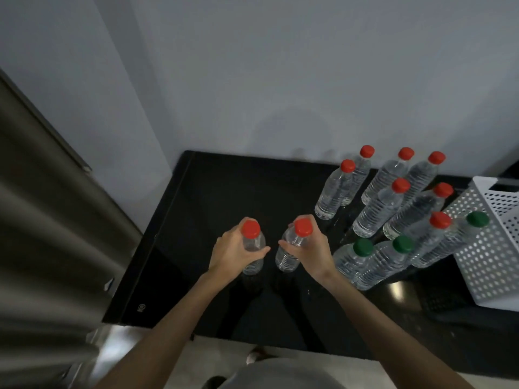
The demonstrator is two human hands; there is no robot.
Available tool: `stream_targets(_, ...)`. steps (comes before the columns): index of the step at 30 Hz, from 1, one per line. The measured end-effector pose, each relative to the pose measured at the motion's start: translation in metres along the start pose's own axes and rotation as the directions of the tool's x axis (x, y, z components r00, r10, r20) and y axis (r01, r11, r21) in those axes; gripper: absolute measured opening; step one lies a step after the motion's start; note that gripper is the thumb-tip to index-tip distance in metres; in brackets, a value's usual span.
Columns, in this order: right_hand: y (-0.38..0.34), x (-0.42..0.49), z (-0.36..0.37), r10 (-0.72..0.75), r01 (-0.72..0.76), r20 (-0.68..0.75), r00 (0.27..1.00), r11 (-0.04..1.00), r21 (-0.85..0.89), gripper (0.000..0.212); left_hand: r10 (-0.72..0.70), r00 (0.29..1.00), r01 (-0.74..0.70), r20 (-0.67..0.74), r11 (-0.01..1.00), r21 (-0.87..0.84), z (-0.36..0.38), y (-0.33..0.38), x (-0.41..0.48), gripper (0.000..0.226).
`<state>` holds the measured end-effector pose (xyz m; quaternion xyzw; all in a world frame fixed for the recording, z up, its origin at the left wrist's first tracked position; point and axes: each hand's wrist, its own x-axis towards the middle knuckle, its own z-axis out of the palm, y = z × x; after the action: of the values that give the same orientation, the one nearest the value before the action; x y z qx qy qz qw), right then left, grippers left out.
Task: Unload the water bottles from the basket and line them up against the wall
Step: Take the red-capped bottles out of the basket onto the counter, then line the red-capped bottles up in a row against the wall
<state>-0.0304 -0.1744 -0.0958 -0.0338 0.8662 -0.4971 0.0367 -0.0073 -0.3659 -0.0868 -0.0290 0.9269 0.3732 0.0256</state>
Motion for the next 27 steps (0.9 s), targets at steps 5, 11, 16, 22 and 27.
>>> stream_targets(5, 0.000, -0.005, 0.004, 0.027, -0.027, -0.033, 0.999, 1.000, 0.005, 0.046, 0.017, 1.000, -0.016, 0.019, 0.997, -0.081, -0.005, -0.018, 0.007, 0.049)
stream_targets(11, -0.007, -0.009, 0.011, 0.104, -0.108, -0.092, 0.990, 0.993, -0.041, 0.047, 0.134, 0.970, -0.092, 0.202, 0.975, -0.203, -0.011, -0.023, 0.009, 0.046)
stream_targets(16, -0.019, -0.014, 0.006, 0.188, -0.195, -0.130, 0.973, 0.980, -0.039, 0.042, 0.186, 0.944, -0.114, 0.273, 0.959, -0.259, -0.027, -0.028, 0.012, 0.039)
stream_targets(22, -0.059, -0.017, -0.017, 0.071, -0.085, -0.229, 0.971, 0.995, -0.053, 0.042, 0.320, 0.878, -0.257, 0.355, 0.943, -0.213, -0.058, -0.015, 0.029, 0.039)
stream_targets(27, -0.087, -0.008, -0.053, -0.038, -0.004, -0.291, 0.956, 0.990, -0.142, 0.037, 0.339, 0.885, -0.255, 0.318, 0.926, -0.277, -0.072, 0.021, 0.055, 0.027)
